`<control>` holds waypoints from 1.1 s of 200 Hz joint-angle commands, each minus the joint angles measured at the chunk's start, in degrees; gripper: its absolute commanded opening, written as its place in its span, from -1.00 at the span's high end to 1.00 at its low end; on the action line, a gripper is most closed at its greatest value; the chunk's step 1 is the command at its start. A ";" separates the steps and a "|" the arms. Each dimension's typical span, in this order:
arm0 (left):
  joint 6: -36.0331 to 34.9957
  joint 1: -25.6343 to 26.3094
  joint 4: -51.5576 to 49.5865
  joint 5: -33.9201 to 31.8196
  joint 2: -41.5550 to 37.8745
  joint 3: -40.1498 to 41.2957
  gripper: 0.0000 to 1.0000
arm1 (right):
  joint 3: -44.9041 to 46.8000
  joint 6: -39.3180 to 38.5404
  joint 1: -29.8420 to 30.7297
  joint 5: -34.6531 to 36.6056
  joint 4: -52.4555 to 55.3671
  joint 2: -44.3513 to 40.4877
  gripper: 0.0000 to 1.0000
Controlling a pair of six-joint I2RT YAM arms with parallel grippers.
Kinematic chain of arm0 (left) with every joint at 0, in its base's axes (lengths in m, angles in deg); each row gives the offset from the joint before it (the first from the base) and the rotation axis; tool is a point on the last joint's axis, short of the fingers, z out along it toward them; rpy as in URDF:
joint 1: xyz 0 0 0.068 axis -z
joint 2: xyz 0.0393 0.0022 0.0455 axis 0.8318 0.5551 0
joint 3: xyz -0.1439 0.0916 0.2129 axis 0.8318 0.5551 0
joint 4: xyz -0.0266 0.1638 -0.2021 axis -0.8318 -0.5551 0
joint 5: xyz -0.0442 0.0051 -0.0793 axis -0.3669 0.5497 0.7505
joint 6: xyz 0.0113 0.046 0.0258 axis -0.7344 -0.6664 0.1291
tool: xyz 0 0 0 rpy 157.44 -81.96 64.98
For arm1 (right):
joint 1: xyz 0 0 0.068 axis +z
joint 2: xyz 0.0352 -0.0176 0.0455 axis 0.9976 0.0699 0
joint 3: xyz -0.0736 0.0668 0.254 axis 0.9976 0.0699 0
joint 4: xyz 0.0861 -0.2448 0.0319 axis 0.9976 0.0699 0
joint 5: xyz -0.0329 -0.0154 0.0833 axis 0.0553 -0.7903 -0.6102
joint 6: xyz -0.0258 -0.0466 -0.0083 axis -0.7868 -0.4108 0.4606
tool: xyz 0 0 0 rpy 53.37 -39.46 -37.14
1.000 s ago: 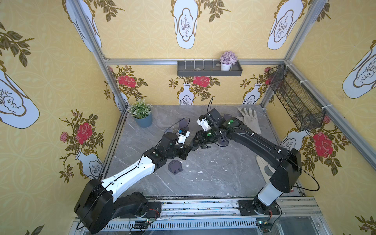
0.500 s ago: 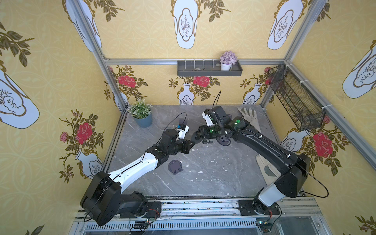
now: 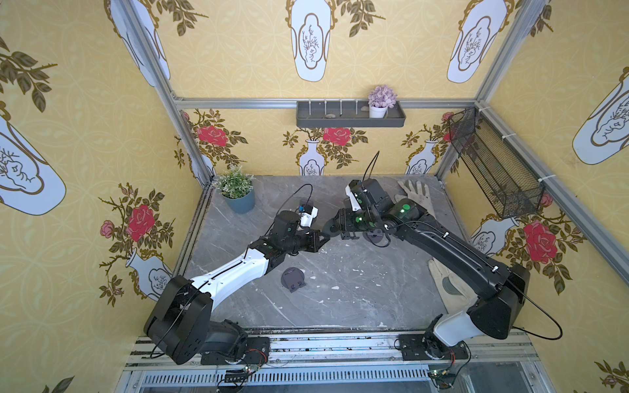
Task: Open the phone stand
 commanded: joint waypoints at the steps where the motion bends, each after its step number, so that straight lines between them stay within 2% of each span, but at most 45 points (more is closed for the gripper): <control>1: 5.28 -1.87 -15.36 -14.94 1.76 1.21 1.00 | -0.23 -0.14 0.20 0.23 4.16 -3.39 0.30; 123: 7.23 -4.13 -10.07 -10.74 2.78 2.29 1.00 | 2.29 1.31 2.54 3.60 5.78 -8.42 0.29; 154: 1.41 -3.86 -9.10 -8.56 0.04 0.39 1.00 | 2.35 1.49 2.33 3.41 5.74 -7.49 0.28; 162: -1.27 -3.48 -9.27 -8.50 -1.52 0.00 0.84 | 2.06 1.31 2.05 2.66 5.82 -6.90 0.28; 170: -4.48 -3.21 -9.37 -8.48 -3.54 0.03 0.59 | 1.74 1.01 1.79 2.05 6.00 -6.29 0.28; 197: -12.54 -3.10 -10.31 -8.48 -10.55 1.59 -0.47 | 1.35 0.83 0.32 0.09 6.00 -5.04 0.28; 220: -16.88 -3.11 -10.06 -5.99 -14.98 3.05 -0.73 | 1.22 0.68 -1.32 -2.23 5.74 -4.07 0.28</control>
